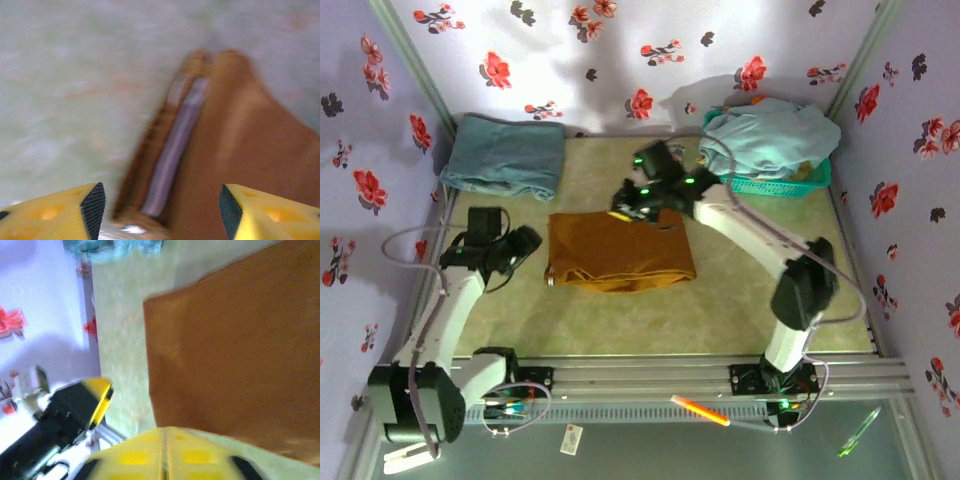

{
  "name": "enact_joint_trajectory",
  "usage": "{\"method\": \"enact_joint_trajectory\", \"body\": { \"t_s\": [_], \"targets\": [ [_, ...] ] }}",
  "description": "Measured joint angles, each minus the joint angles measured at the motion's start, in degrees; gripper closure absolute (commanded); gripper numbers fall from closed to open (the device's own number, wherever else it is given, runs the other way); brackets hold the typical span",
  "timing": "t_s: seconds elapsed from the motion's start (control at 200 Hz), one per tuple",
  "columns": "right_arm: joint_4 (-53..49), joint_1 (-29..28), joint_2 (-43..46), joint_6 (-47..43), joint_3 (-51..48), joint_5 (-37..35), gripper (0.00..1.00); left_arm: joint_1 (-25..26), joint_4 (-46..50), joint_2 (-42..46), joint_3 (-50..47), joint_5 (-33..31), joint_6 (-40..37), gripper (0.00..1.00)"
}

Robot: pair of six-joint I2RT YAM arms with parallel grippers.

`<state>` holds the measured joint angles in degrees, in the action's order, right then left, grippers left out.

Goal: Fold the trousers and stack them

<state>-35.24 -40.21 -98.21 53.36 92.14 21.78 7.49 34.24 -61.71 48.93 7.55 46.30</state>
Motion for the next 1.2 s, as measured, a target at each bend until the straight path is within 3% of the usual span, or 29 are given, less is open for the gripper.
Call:
{"method": "enact_joint_trajectory", "body": {
  "t_s": [0.125,0.245,0.395,0.49,0.6,0.73,0.98,1.1,1.2],
  "targets": [
    [3.43,7.96,6.38,-0.26,-11.89,-1.51,1.0,10.75,-2.6,-7.43,9.25,-0.2,-0.15,0.55],
    [7.82,10.8,5.66,-0.09,-21.99,-0.98,1.0,17.79,-6.51,-14.6,10.56,0.33,0.04,0.69],
    [15.61,10.97,0.17,1.64,-31.69,1.62,1.0,19.89,-12.46,-18.34,2.91,1.53,0.59,0.83],
    [22.21,11.32,-3.52,3.02,-36.57,4.11,1.0,19.19,-15.85,-18.25,-6.01,1.68,0.85,0.84],
    [30.49,12.66,-3.91,4.46,-40.54,9.25,1.0,16.33,-21.24,-16.44,-14.78,4.09,1.27,0.83],
    [35.71,14.71,-3.8,4.72,-43.5,13.75,1.0,11.45,-24.48,-12.02,-18.73,5.57,0.94,0.8],
    [27.87,16.92,-1.84,-0.7,-40.85,14.58,1.0,8.59,-23.41,-11.34,-18.64,7.08,-1.53,0.76],
    [20.55,17.84,3.02,-2.91,-38.86,12.63,1.0,8.11,-17.92,-6.93,-17.53,6.88,-2.73,0.64],
    [16.55,17.99,6.95,-4.07,-36.28,11.54,1.0,7.58,-11.04,-1.99,-13.11,5.55,-3.93,0.44]
  ]
}}
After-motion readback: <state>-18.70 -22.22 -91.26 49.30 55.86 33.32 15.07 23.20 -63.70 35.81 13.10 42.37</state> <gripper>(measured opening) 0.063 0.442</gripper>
